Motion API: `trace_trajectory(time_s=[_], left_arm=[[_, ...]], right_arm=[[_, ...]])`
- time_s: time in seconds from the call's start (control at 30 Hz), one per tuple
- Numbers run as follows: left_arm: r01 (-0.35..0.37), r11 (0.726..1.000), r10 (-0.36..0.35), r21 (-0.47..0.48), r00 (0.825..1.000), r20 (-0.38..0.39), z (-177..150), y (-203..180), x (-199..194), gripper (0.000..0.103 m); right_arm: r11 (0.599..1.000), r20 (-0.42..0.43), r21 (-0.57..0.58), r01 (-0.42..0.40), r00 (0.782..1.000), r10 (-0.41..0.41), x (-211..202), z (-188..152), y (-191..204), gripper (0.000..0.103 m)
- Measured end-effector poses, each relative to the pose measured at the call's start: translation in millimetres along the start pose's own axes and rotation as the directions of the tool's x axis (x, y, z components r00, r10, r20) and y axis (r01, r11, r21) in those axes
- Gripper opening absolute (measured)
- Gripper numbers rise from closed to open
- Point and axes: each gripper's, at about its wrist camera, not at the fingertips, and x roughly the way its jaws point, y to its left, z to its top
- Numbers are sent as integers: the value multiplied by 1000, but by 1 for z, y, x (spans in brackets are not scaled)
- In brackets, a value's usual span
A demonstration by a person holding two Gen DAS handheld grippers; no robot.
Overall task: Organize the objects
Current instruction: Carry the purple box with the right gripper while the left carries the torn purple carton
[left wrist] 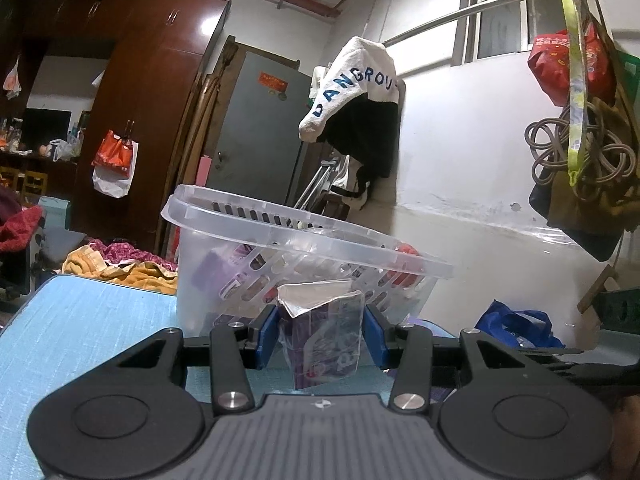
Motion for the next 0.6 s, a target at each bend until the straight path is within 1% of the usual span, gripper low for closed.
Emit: trace_trajectory(time_s=[0.07,0.13,0.17,0.23,0.3,0.33,0.37,0.43,0.5,0.53,0.57,0.6], left_arm=[[-6,1000,6,6,1000,15,-1,-1,-3,49],[-47,998,43,48,995,86,-2,-9,-13,49],[-56,995,47,78,993,109,-4,-15,-17,49],[-44,993,30,106,991,130,-3,-24,-22,49],[-23,996,10,86,988,157,6,-28,-29,49],[-18,997,4,80,985,171,16,-31,-31,49],[-14,997,0,79,984,178,28,-32,-30,49],[-27,996,11,79,980,200,61,-37,-24,49],[-58,996,41,73,975,218,95,-40,-11,50],[-71,995,55,64,976,212,111,-41,-2,50],[-75,995,61,68,981,184,127,-42,11,50],[-84,994,71,68,983,171,136,-41,21,51]], right_arm=[[1000,35,-5,2,999,-2,-5,-1,1,49],[1000,88,-13,-14,996,15,-14,-1,1,49],[1000,116,-14,-10,993,12,-18,-3,1,49],[1000,189,-25,-2,982,6,-29,-5,3,49],[999,253,-40,15,967,-4,-40,-4,8,49],[999,273,-40,28,962,-16,-45,1,9,49],[999,303,-35,38,952,-26,-50,11,10,49],[998,332,-32,52,942,-38,-53,40,10,49],[995,317,-50,91,946,-71,-44,83,10,49],[995,301,-47,93,951,-75,-37,99,8,50],[995,281,-43,93,957,-78,-27,118,4,50],[993,264,-44,109,960,-94,-18,132,0,50]])
